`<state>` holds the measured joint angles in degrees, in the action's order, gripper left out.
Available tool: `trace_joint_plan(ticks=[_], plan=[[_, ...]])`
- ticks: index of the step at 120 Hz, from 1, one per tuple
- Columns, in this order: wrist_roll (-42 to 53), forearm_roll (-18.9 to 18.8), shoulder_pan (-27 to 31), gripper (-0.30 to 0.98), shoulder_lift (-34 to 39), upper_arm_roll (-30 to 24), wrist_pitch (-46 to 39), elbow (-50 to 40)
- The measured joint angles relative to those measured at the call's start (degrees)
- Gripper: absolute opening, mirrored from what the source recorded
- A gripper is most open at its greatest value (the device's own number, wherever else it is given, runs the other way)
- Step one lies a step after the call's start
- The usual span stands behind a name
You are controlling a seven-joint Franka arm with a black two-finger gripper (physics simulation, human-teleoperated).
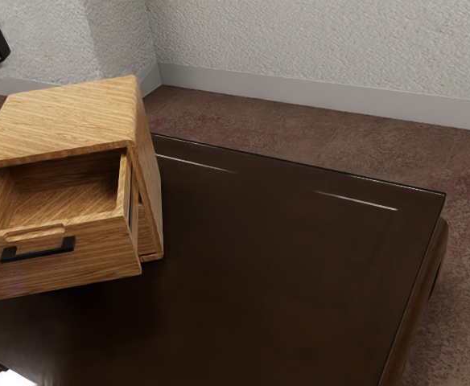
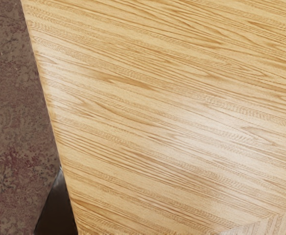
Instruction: Push the drawer handle with one arm to close the drawer
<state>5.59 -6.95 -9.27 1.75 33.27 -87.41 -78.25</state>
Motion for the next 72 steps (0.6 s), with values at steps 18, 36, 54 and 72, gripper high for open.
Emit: trace_joint_plan(ticks=[18,36,54,72], plan=[[1.1,-0.1,0.4,0.67,0.0,0.0,0.1,0.0],[1.7,1.8,-8.0,0.67,10.3,-4.0,0.9,5.9],[1.5,3.1,-8.8,0.67,16.5,-11.2,5.0,7.5],[1.0,3.9,-9.2,0.67,17.6,-12.1,8.3,4.3]])
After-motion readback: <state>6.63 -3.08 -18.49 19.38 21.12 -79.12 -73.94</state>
